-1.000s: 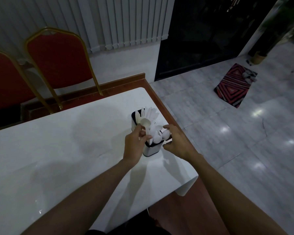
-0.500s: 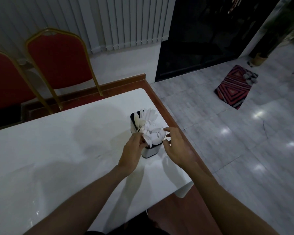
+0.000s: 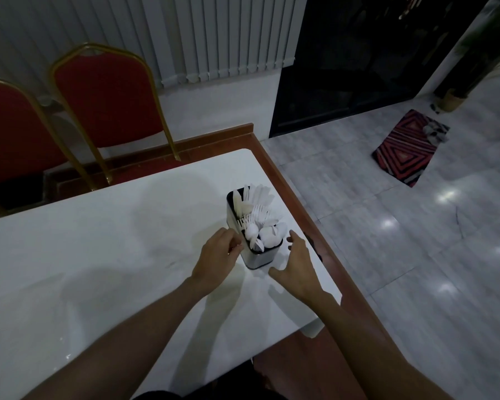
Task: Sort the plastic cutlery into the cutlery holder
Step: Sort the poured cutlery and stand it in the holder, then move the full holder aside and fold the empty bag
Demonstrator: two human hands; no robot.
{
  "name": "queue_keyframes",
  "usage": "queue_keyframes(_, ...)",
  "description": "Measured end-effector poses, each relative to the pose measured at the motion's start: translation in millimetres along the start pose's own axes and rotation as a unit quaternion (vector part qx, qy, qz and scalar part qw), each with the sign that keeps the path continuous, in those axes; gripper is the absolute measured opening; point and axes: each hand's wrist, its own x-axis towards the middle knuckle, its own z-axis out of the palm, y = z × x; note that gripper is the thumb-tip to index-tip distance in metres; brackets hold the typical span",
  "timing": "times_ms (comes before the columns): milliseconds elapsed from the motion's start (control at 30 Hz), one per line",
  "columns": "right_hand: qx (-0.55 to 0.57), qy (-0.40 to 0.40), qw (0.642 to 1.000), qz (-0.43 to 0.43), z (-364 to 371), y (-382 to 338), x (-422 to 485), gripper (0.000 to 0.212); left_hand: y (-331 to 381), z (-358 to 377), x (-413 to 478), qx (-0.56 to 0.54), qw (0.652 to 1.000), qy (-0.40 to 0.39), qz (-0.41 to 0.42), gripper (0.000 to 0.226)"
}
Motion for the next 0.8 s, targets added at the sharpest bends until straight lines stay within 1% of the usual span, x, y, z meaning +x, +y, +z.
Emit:
queue_keyframes(67,0.017,-0.008,1.0,0.015,4.6,-5.4,-1.9,0.107,-10.3,-4.8,1.7,0.008,1.0,0.01,0.003,0.012)
queue_keyframes(133,0.026,-0.003,0.999,0.033,14.5,-4.9,4.3,0.114,-19.9,-9.4,10.3,0.005,1.0,0.028,-0.012,0.016)
queue_keyframes(167,0.037,-0.003,0.998,0.045,21.4,0.1,10.0,0.115,-23.0,-11.0,16.6,-0.007,0.999,0.036,-0.027,0.02)
queue_keyframes(233,0.055,0.006,0.997,0.052,38.2,10.5,22.9,0.113,-28.1,-14.6,33.7,-0.028,0.996,0.04,-0.073,0.037)
queue_keyframes(300,0.081,0.026,0.995,0.052,35.5,-6.1,18.7,0.103,-29.6,-19.6,53.1,-0.037,0.992,0.002,-0.121,0.056)
queue_keyframes(367,0.103,0.054,0.99,0.074,35.5,-16.3,17.0,0.091,-29.2,-24.6,71.4,-0.04,0.987,-0.063,-0.144,0.069)
queue_keyframes(467,0.098,0.07,0.989,0.088,38.6,-17.7,20.0,0.081,-31.3,-27.0,90.0,-0.088,0.972,-0.142,-0.167,0.075)
queue_keyframes(533,0.09,0.076,0.989,0.085,38.4,-17.6,22.3,0.078,-33.1,-25.4,94.5,-0.134,0.961,-0.166,-0.176,0.072)
queue_keyframes(600,0.076,0.082,0.991,0.073,36.5,-15.6,26.7,0.077,-35.4,-22.7,92.6,-0.169,0.957,-0.149,-0.184,0.068)
queue_keyframes(667,0.066,0.074,0.994,0.054,30.0,-17.3,33.6,0.078,-38.7,-24.0,86.1,-0.19,0.956,-0.11,-0.195,0.063)
queue_keyframes(800,0.079,0.008,0.997,0.001,13.1,-39.1,61.0,0.069,-55.9,-38.0,71.6,-0.223,0.958,0.001,-0.182,0.057)
